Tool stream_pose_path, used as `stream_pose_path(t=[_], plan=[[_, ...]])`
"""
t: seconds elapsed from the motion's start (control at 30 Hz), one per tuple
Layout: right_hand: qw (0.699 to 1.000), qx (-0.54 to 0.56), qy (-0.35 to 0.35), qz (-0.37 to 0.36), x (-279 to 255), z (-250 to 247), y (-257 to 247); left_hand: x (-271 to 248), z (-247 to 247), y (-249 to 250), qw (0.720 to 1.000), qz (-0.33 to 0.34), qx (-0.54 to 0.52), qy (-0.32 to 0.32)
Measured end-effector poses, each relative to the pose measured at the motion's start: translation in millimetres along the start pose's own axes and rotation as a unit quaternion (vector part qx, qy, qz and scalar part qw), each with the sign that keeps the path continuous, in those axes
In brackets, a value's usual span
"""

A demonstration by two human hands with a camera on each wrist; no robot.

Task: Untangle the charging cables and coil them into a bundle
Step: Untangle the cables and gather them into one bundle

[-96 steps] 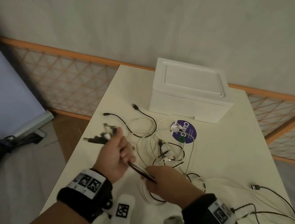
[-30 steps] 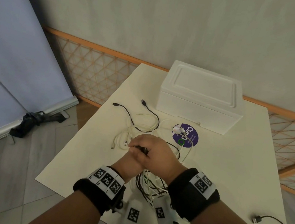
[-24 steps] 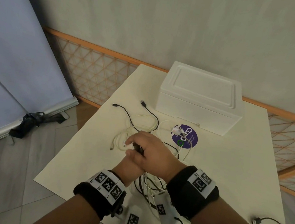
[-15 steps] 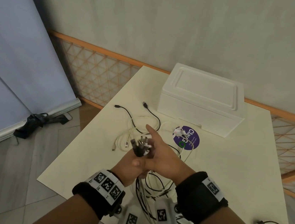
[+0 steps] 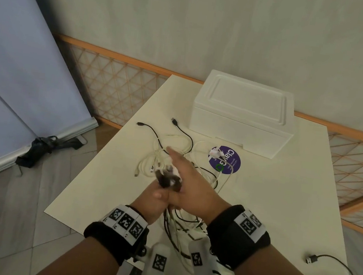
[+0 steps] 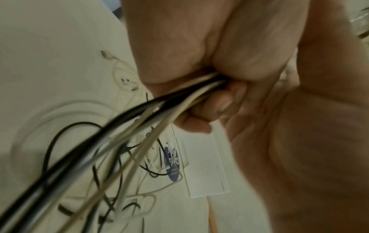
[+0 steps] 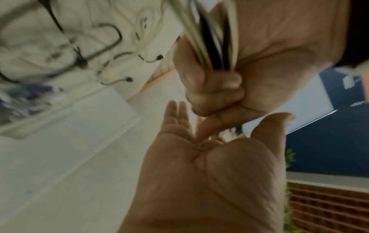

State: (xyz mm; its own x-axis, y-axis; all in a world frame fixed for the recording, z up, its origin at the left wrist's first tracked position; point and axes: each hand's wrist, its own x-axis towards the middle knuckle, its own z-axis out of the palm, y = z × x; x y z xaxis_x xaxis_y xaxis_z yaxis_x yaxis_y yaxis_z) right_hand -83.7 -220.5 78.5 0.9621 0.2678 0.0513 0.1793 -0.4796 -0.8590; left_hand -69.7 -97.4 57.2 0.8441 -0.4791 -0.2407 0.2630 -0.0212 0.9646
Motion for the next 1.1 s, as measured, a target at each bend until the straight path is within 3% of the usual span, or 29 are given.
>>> stream_pose_path(t=[0.1, 0.23, 0.3, 0.4, 0.5, 0.67, 0.8, 0.87, 0.97, 1.1], plan=[[0.985, 0.056, -0.092, 0.138, -8.6, 11.0, 13.2, 3.7, -6.1, 9.4, 0.975, -0.023, -0.215, 0.056], [0.977, 0.053, -0.145, 0.146, -31.3, 17.6, 22.6, 8.0, -18.9, 5.3, 0.931, -0.043, -0.341, 0.123], [0.976, -0.064, -0.170, 0.121, -51.2, 1.3, 26.1, 3.2, -36.6, -4.0, 0.905, -0.051, -0.384, 0.178], [0.924, -0.281, -0.218, 0.139, -96.1, -36.2, 60.7, -8.5, -85.9, -25.0, 0.874, -0.059, -0.398, 0.275], [0.897, -0.328, -0.194, 0.223, -146.3, -67.1, 90.3, -23.9, -119.7, -49.8, 0.858, -0.107, -0.372, 0.338], [0.887, -0.283, -0.179, 0.318, -169.3, -81.5, 98.5, -22.4, -96.2, -76.3, 0.854, -0.156, -0.364, 0.337], [0.837, -0.322, -0.226, 0.379, -165.9, -83.5, 105.3, -11.3, -75.8, -84.5, 0.879, -0.201, -0.312, 0.299], [0.844, -0.365, -0.175, 0.353, -158.3, -81.9, 109.1, -8.4, -72.9, -86.1, 0.882, -0.217, -0.299, 0.293], [0.891, -0.333, -0.045, 0.306, -133.3, -67.1, 104.1, -7.2, -70.9, -85.7, 0.867, -0.237, -0.314, 0.306], [0.934, -0.292, -0.128, 0.162, -86.5, -19.6, 84.1, -4.8, -64.5, -83.1, 0.870, -0.250, -0.295, 0.306]])
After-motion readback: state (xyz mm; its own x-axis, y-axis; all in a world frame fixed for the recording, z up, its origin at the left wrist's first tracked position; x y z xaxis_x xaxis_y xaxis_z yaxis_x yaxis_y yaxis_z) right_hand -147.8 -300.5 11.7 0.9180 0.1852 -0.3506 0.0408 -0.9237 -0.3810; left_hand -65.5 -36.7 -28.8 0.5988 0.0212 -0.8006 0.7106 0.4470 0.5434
